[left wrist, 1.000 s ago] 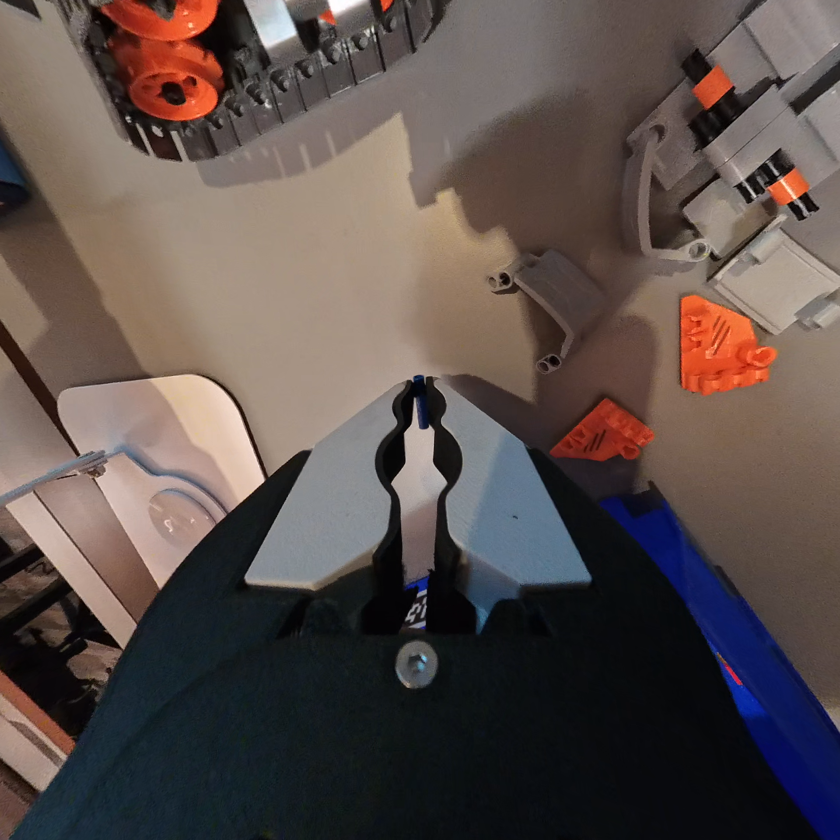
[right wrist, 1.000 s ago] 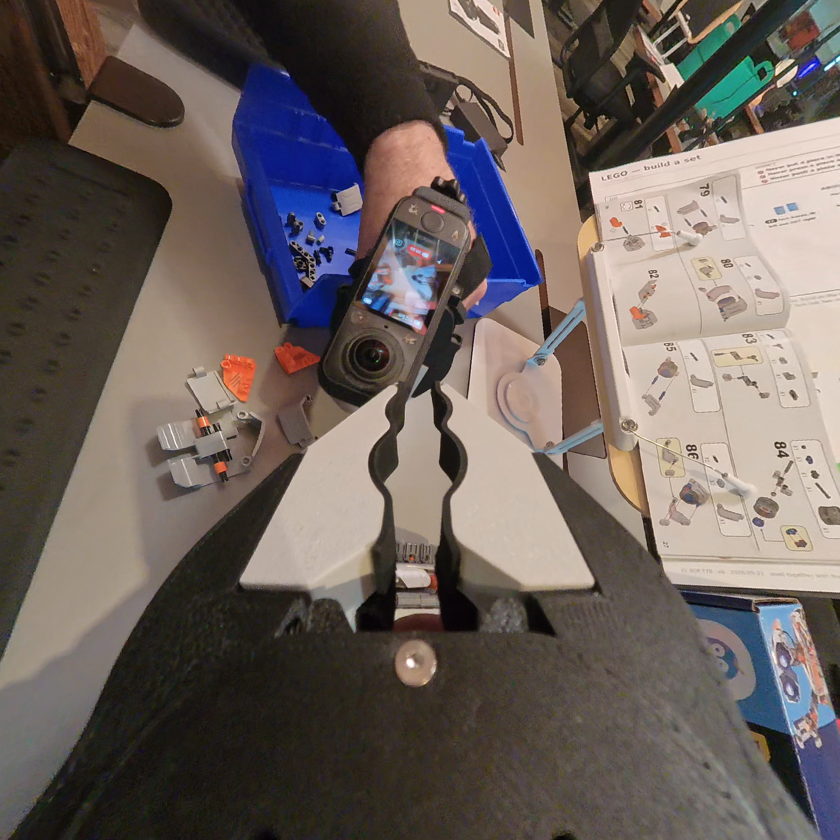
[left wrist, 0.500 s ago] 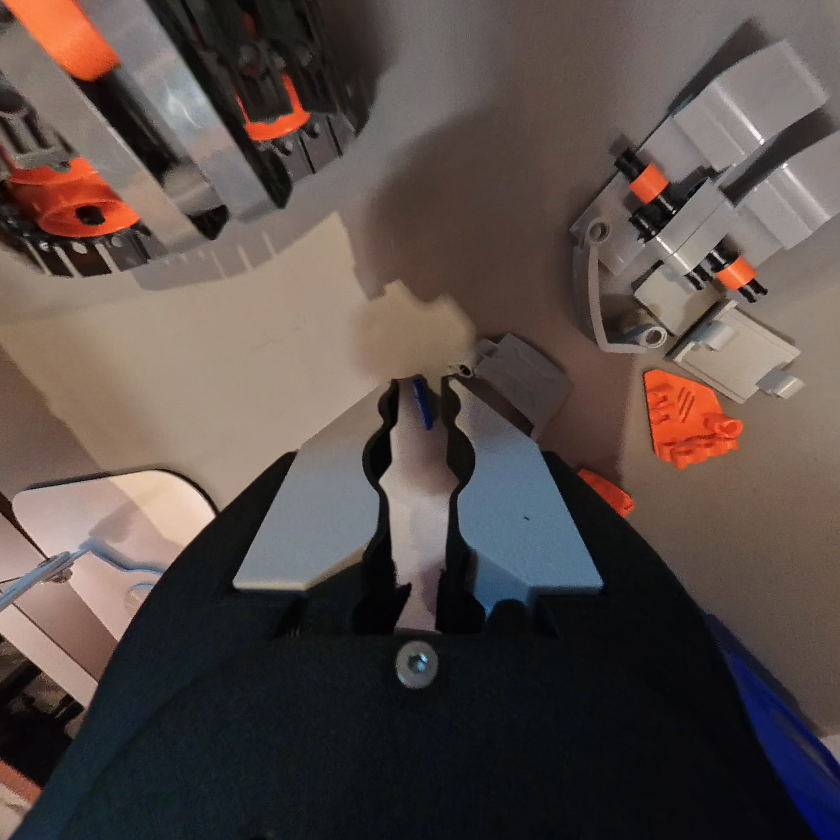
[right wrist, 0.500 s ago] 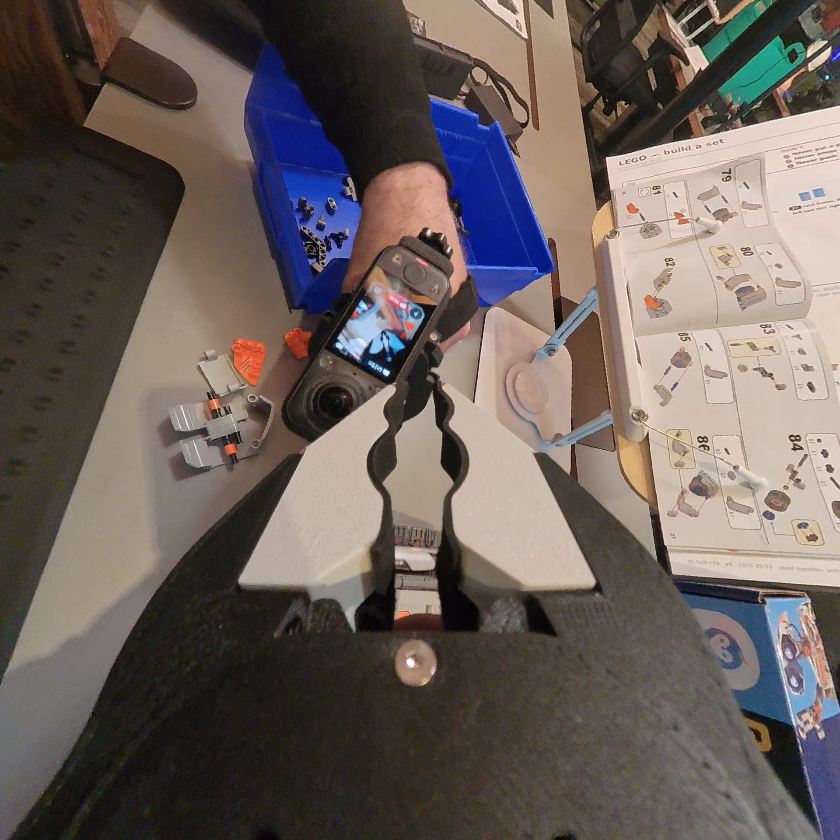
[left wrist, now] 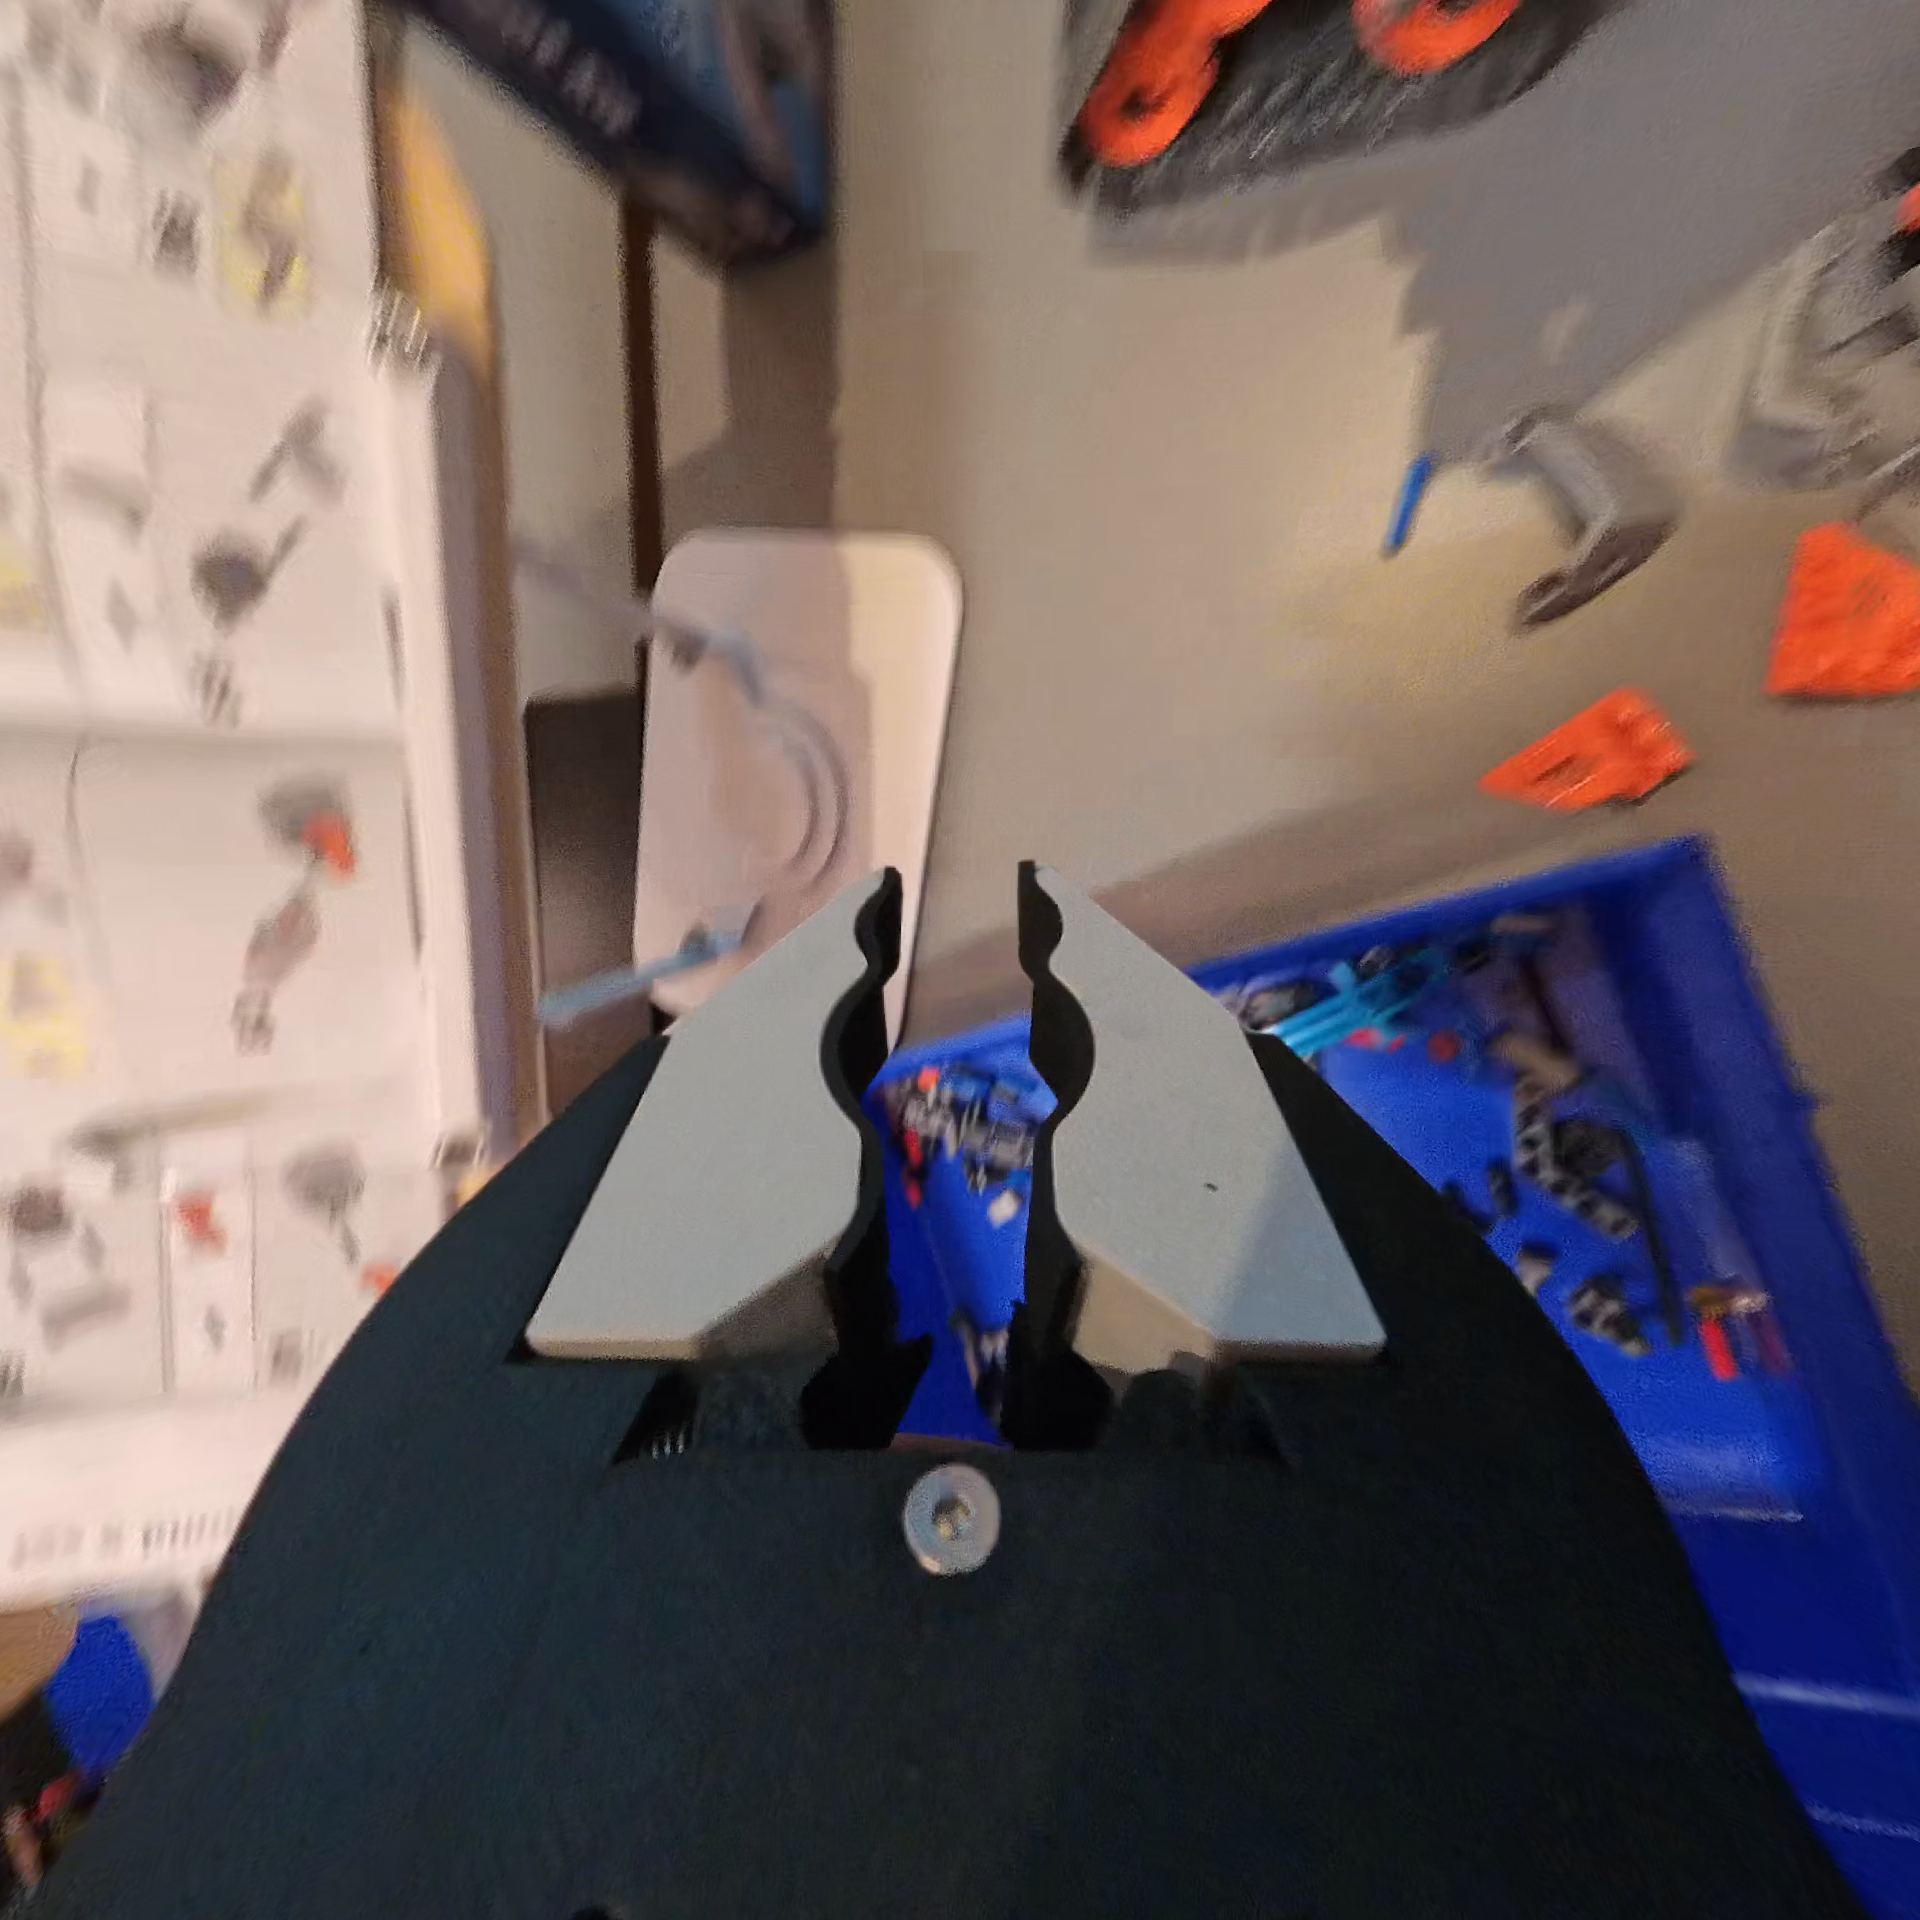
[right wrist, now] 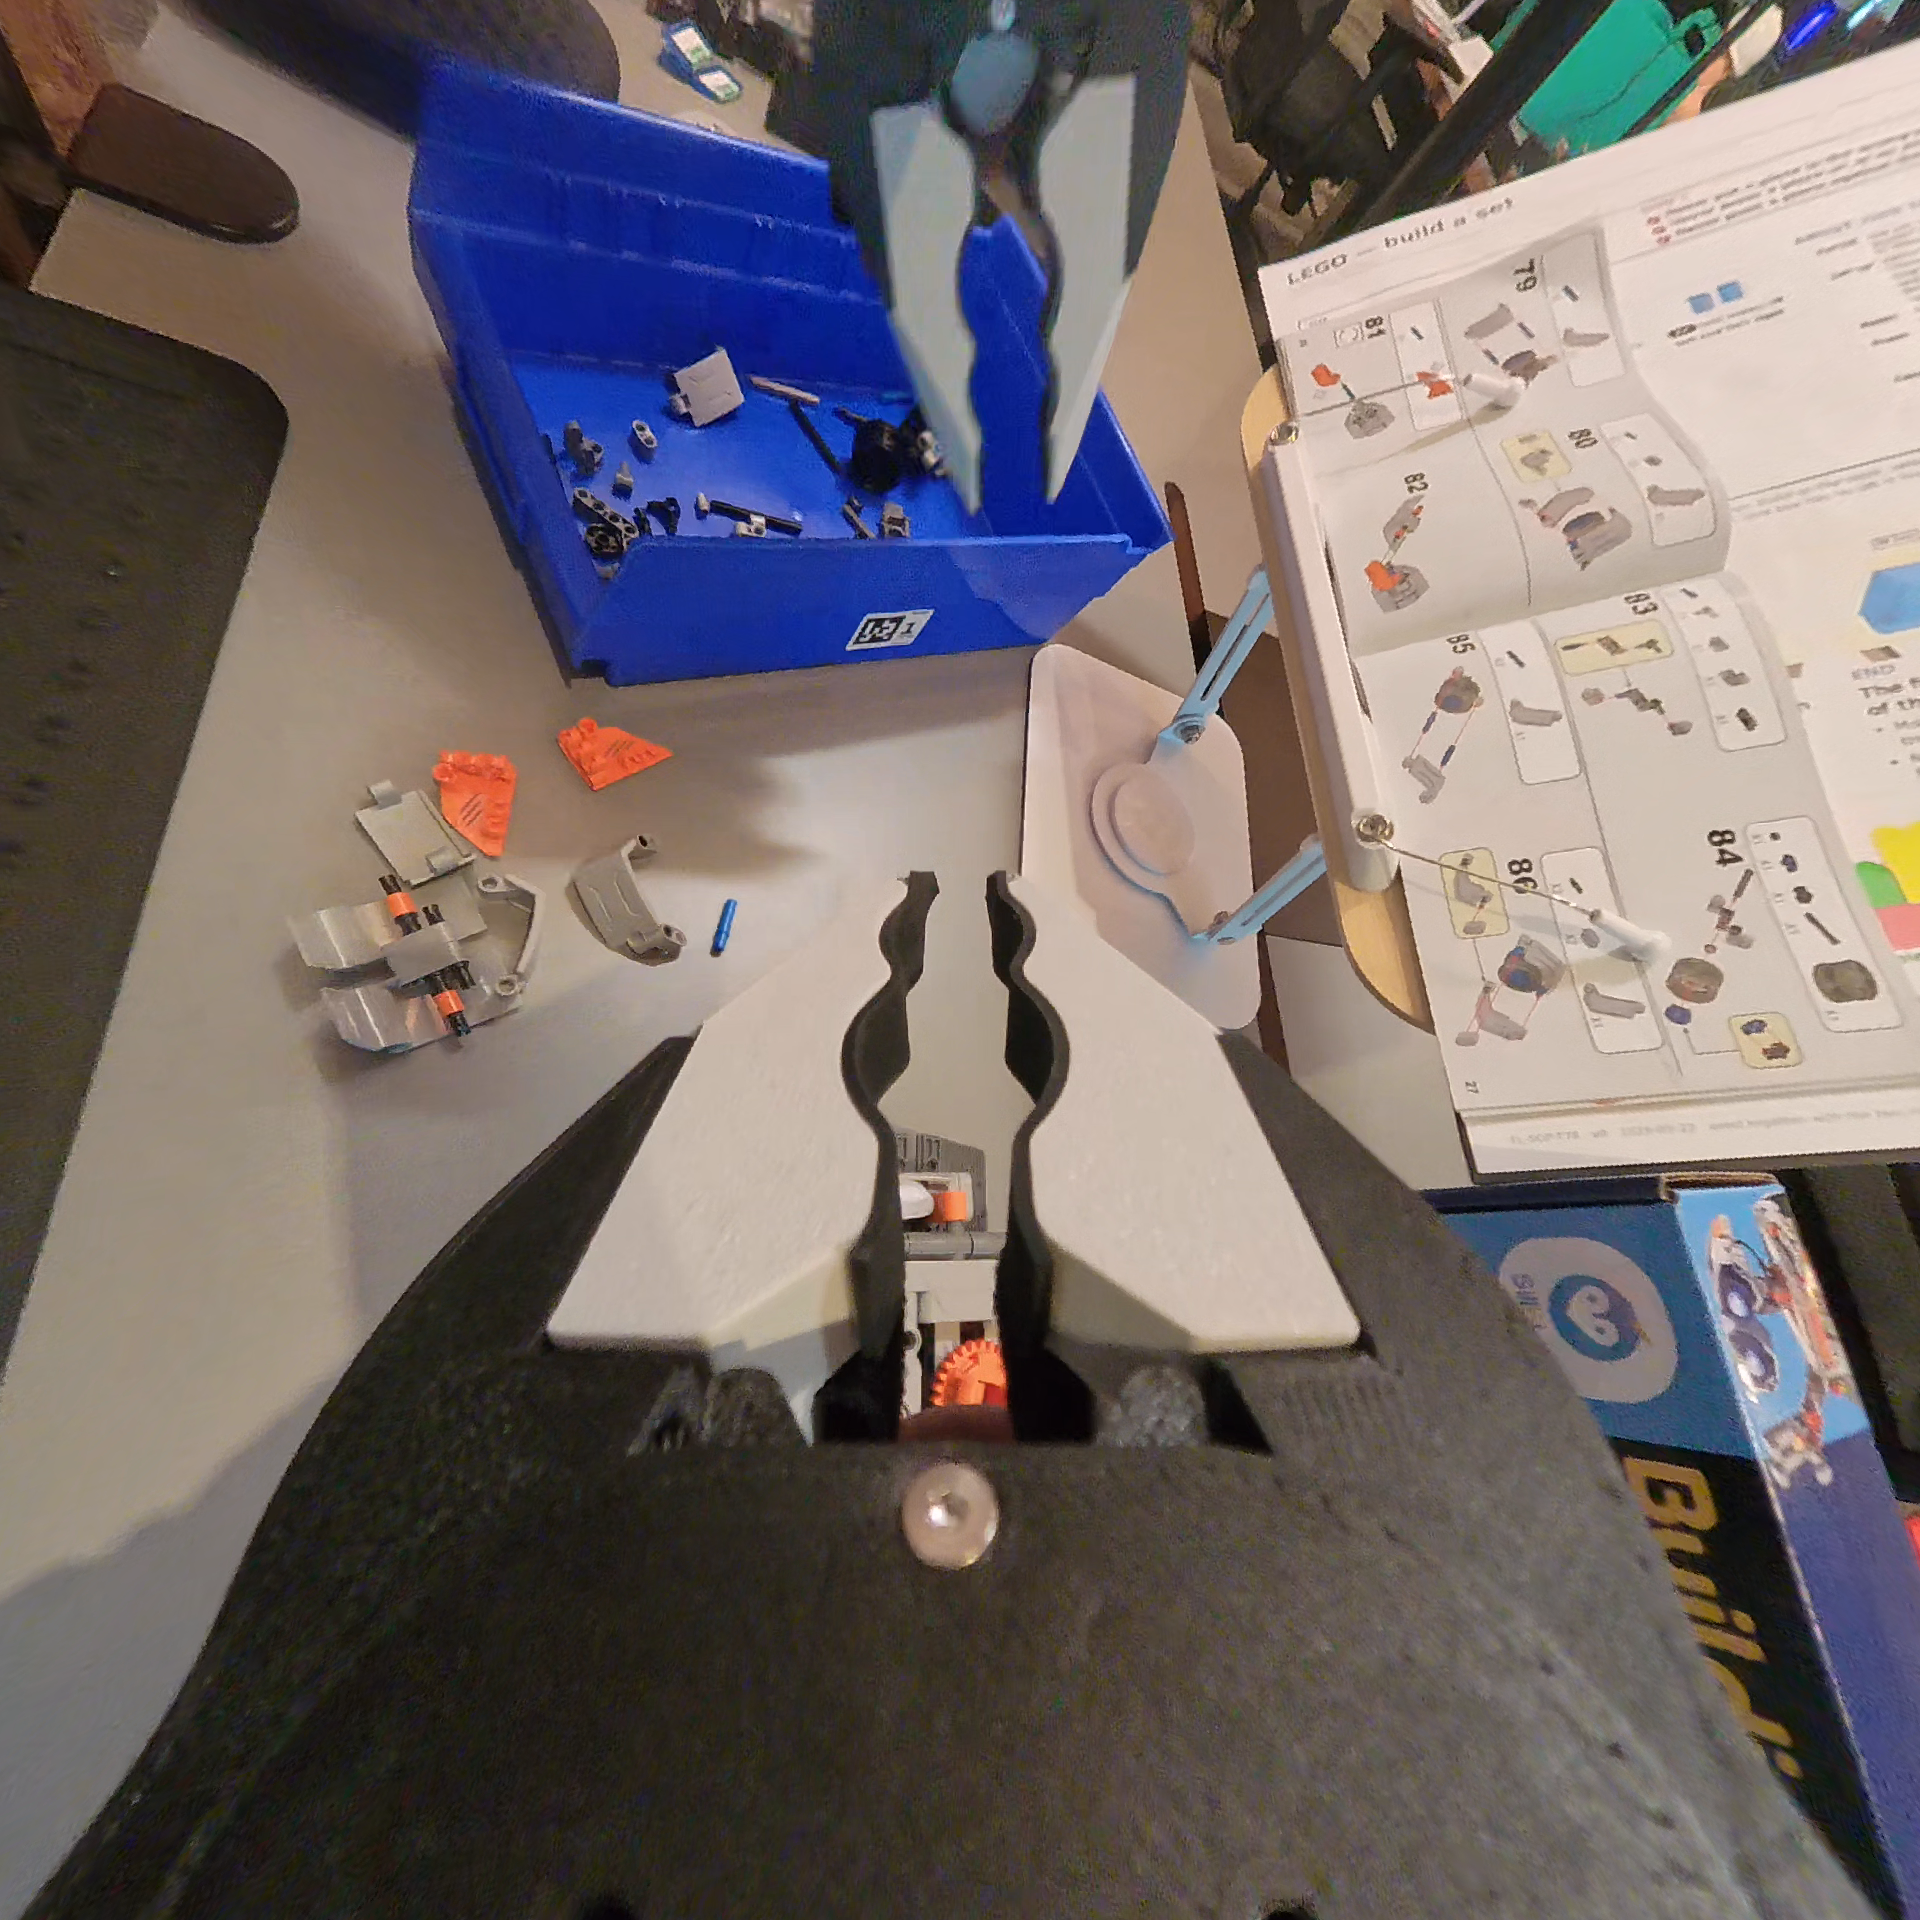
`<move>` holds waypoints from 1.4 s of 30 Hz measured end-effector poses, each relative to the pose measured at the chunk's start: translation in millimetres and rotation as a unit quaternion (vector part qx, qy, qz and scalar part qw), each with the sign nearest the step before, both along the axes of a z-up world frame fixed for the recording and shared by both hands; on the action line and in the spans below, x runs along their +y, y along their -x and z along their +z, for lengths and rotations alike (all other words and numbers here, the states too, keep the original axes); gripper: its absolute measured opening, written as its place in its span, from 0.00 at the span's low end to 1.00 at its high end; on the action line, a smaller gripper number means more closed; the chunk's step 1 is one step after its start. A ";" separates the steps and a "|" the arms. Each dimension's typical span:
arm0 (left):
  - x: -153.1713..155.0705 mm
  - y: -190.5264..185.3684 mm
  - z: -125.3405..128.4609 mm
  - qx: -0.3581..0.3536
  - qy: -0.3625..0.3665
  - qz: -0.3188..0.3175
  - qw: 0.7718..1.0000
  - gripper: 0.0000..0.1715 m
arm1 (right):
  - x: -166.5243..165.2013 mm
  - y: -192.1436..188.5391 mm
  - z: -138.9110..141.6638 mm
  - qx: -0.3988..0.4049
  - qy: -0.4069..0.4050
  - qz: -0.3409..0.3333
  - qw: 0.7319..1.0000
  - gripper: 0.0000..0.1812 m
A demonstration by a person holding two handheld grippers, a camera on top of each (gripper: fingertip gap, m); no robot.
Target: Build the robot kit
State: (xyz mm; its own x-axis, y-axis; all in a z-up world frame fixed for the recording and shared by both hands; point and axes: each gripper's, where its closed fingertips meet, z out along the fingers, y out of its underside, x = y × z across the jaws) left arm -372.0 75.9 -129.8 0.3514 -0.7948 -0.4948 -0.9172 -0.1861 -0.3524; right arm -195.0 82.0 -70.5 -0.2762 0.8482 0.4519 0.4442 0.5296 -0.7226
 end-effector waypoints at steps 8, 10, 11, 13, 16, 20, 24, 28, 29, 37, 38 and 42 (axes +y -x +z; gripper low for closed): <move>7.1 123.3 -71.3 0.078 0.048 0.118 0.989 0.13 | -0.5 7.5 -15.8 -0.024 0.001 0.002 1.000 0.05; 9.4 128.4 -90.8 0.072 0.071 0.123 0.987 0.14 | 0.2 8.3 -18.8 -0.028 0.002 0.003 1.000 0.05; 11.1 126.5 -98.2 0.057 0.081 0.126 0.987 0.15 | 1.0 8.7 -20.0 -0.029 0.003 0.002 1.000 0.05; 13.9 115.8 -109.4 0.014 0.102 0.124 0.987 0.15 | 2.8 9.1 -22.2 -0.031 0.006 0.001 1.000 0.05; 21.7 112.8 -125.6 0.003 0.108 0.134 0.985 0.14 | 5.7 9.4 -24.7 -0.033 0.010 -0.001 0.999 0.05; 31.5 113.4 -146.1 -0.027 0.124 0.176 0.976 0.12 | 8.1 10.1 -27.5 -0.035 0.014 -0.002 0.999 0.05; 37.3 114.2 -147.7 -0.051 0.126 0.202 0.970 0.04 | 9.6 10.6 -30.0 -0.038 0.016 -0.004 0.999 0.05; 33.7 115.9 -147.9 -0.039 0.130 0.197 0.971 0.02 | 10.1 11.0 -31.6 -0.040 0.017 -0.003 0.999 0.05; 32.0 116.0 -147.8 -0.034 0.131 0.194 0.972 0.02 | 10.1 11.0 -31.8 -0.040 0.017 -0.003 0.999 0.05; 6.0 108.0 -135.1 -0.016 0.141 0.164 0.976 0.02 | 9.5 10.0 -32.9 -0.044 0.017 -0.001 0.999 0.05; 4.5 106.1 -129.4 -0.019 0.134 0.162 0.978 0.02 | 9.5 10.1 -33.5 -0.045 0.017 -0.001 0.999 0.05; -2.7 95.9 -95.8 -0.032 0.107 0.148 0.983 0.02 | 10.3 9.7 -33.8 -0.045 0.018 -0.001 0.999 0.05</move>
